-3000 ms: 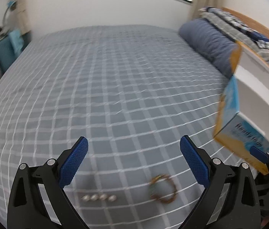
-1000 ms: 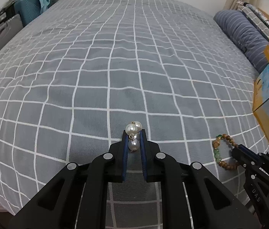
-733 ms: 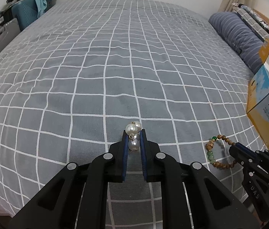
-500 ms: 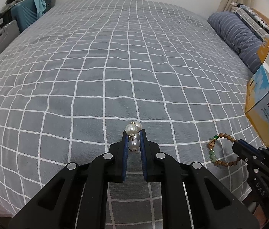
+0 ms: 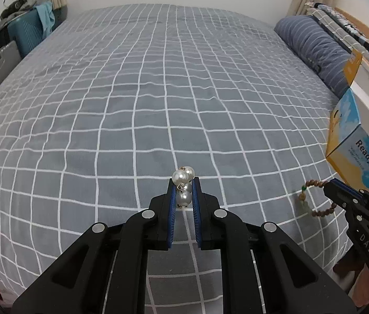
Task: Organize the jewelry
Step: 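Carry the pearl piece and wooden bead bracelet with both tools into the box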
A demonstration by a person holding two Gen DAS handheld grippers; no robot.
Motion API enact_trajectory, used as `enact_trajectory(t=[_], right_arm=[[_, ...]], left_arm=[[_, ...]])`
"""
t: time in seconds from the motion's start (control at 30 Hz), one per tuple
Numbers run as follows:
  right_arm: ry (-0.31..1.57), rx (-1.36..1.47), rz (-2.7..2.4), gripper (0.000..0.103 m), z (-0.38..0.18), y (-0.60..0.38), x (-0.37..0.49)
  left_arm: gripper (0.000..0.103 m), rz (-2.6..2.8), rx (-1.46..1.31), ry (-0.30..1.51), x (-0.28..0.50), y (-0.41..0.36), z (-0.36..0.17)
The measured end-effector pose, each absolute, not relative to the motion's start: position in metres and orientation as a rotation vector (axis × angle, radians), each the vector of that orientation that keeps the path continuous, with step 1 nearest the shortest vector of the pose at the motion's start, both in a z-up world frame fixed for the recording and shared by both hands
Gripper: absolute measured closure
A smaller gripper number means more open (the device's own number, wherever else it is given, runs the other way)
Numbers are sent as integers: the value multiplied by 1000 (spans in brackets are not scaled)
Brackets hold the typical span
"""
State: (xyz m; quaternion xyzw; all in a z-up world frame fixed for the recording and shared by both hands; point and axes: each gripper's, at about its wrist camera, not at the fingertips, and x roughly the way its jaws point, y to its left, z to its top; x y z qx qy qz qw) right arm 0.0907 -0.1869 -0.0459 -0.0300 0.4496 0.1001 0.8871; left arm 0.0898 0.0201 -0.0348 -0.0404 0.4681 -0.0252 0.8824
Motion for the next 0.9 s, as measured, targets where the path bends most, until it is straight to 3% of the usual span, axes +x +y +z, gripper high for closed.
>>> enact_trajectory(t=[0.9], right_arm=[[804,-28,124,96,18,-227,91]], left_arm=[[92,-150,1,920,116,-27,12]])
